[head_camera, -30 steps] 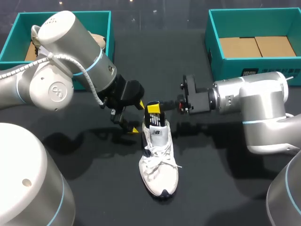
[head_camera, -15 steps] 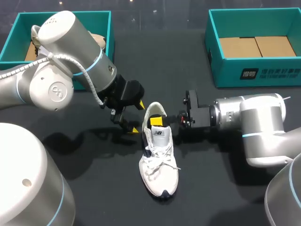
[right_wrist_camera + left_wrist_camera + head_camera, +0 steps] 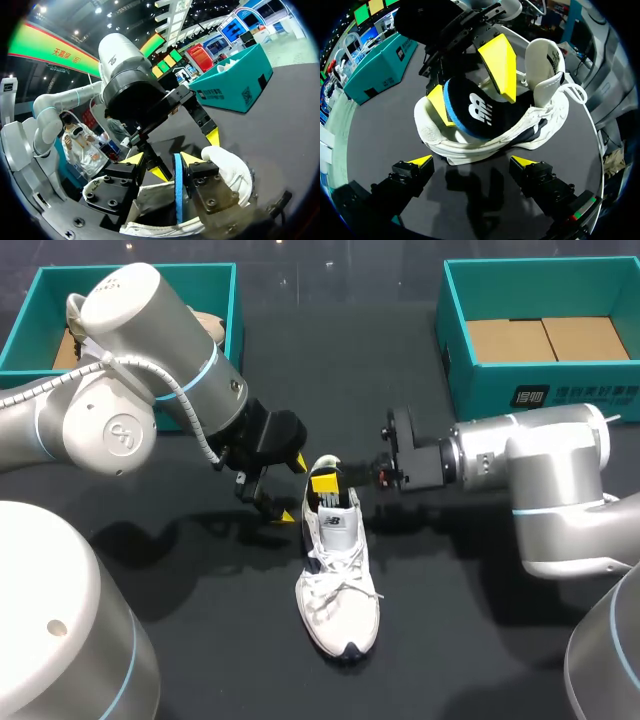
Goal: Take the shoe out of the shoebox, open the shoe tongue, remove and reinsert the insole, then place the shoe into the shoebox
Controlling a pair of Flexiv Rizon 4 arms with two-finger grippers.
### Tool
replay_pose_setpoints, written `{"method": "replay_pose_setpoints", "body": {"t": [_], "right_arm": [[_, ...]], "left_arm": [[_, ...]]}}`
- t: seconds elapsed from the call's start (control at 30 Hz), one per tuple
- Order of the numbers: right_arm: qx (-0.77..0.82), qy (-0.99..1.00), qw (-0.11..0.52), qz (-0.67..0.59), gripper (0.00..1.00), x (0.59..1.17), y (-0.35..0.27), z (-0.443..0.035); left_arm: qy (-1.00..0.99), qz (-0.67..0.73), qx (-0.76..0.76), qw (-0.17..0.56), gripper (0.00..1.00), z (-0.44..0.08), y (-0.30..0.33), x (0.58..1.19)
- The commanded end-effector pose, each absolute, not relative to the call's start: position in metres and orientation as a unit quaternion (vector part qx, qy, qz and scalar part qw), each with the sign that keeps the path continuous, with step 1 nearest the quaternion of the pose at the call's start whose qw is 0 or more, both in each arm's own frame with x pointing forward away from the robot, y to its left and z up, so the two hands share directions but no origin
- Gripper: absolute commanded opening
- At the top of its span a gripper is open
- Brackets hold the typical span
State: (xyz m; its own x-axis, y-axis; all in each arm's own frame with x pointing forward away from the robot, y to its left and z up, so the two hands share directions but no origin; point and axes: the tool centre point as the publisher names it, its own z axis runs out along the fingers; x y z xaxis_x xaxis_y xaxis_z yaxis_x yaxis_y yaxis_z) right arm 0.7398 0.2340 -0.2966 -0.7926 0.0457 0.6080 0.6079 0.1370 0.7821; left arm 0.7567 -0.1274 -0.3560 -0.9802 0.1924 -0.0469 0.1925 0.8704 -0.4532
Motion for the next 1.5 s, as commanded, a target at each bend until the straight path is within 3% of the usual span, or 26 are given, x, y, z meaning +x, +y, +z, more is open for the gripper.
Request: {"method": "replay_pose_setpoints", "body": {"t": [0.03, 0.07, 0.1, 0.5, 0.73, 0.77, 0.8, 0.83, 0.9, 1.5], "right_arm": [[-0.227, -0.723, 0.234, -0.61, 0.33, 0.748, 0.235, -0.298], [-0.228, -0.722, 0.236, -0.609, 0.2, 0.749, 0.235, -0.3], [-0.23, -0.72, 0.239, -0.609, 0.0, 0.749, 0.236, -0.302], [-0.284, -0.702, 0.27, -0.594, 0.0, 0.73, 0.229, -0.33], [-0.291, -0.709, 0.262, -0.586, 0.0, 0.719, 0.229, -0.323], [-0.289, -0.711, 0.257, -0.587, 0.04, 0.72, 0.229, -0.321], [-0.286, -0.713, 0.253, -0.588, 0.25, 0.721, 0.23, -0.318], [-0.283, -0.715, 0.249, -0.589, 0.36, 0.722, 0.231, -0.316], [-0.277, -0.719, 0.242, -0.59, 0.43, 0.724, 0.232, -0.312], [-0.263, -0.749, 0.203, -0.573, 0.48, 0.73, 0.225, -0.29]], "left_arm": [[0.967, -0.234, 0.1, 0.0, 1.0, -0.357, -0.128, 0.757], [0.967, -0.234, 0.1, 0.0, 1.0, -0.357, -0.128, 0.757], [0.967, -0.234, 0.1, 0.0, 1.0, -0.357, -0.128, 0.757], [0.967, -0.234, 0.1, 0.0, 1.0, -0.357, -0.128, 0.757], [0.967, -0.234, 0.1, 0.0, 1.0, -0.357, -0.128, 0.757], [0.967, -0.234, 0.1, 0.0, 1.0, -0.357, -0.128, 0.757], [0.967, -0.234, 0.1, 0.0, 1.0, -0.357, -0.128, 0.757], [0.967, -0.234, 0.1, 0.0, 1.0, -0.357, -0.128, 0.757], [0.967, -0.234, 0.1, 0.0, 1.0, -0.357, -0.128, 0.757], [0.967, -0.226, 0.115, 0.013, 1.0, -0.341, -0.118, 0.756]]}}
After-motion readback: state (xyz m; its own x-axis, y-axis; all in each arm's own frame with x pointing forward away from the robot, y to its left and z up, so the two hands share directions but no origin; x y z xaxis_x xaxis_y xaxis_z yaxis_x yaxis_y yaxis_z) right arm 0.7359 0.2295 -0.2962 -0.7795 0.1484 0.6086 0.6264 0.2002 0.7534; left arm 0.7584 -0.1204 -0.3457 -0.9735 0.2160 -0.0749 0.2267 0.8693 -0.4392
